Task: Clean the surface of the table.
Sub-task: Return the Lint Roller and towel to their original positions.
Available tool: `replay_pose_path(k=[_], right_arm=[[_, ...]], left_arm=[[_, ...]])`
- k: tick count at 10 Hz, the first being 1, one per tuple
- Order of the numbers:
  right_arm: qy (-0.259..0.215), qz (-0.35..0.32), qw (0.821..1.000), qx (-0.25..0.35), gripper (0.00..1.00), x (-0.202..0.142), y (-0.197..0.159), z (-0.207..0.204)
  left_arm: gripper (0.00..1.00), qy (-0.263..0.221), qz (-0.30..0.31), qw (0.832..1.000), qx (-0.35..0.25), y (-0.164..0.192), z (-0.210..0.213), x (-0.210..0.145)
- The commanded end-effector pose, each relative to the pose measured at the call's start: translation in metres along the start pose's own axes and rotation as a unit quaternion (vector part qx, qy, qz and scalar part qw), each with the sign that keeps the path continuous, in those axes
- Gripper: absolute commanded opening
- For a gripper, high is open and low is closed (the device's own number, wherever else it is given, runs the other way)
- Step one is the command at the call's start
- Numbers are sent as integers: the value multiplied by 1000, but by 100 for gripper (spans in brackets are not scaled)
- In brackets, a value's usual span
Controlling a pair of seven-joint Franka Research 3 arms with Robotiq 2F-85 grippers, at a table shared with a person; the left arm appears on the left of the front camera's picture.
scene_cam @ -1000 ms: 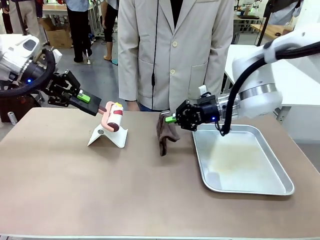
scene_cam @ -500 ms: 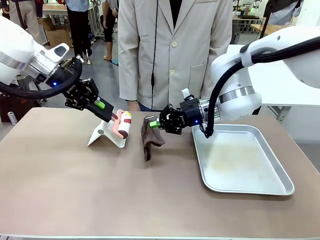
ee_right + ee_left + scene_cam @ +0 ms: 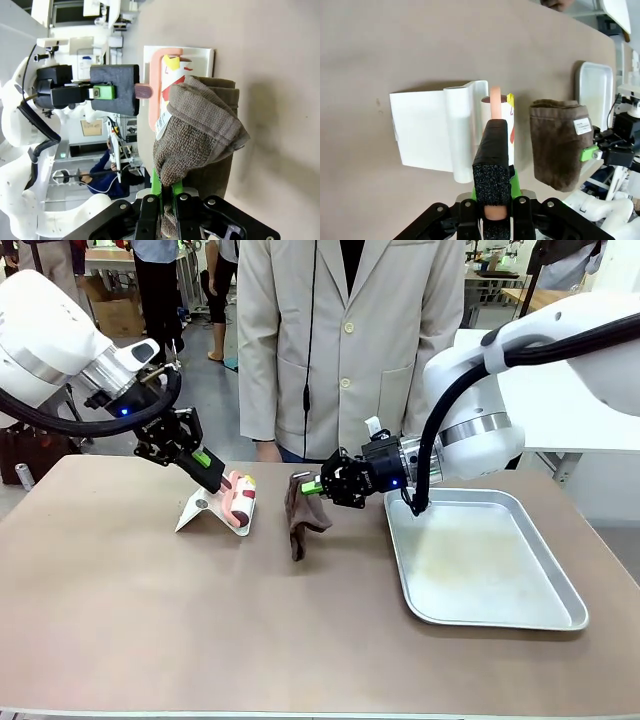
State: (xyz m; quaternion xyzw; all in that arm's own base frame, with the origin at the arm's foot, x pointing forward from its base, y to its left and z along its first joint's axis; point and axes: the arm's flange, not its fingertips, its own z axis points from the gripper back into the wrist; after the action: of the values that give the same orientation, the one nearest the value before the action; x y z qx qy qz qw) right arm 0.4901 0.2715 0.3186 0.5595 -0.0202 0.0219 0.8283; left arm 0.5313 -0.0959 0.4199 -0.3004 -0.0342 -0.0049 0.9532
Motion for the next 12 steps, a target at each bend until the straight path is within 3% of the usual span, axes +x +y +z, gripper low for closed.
replay_pose_path(k=[1,12], right_arm=[[-2,-13,1000,-3,9,-1,-6,3],[1,-25,1000,1,9,0,-19,14]], left_arm=[[23,-2,8,1000,24,-8,-4,8],[23,4,14,998,62,-9,-27,15]])
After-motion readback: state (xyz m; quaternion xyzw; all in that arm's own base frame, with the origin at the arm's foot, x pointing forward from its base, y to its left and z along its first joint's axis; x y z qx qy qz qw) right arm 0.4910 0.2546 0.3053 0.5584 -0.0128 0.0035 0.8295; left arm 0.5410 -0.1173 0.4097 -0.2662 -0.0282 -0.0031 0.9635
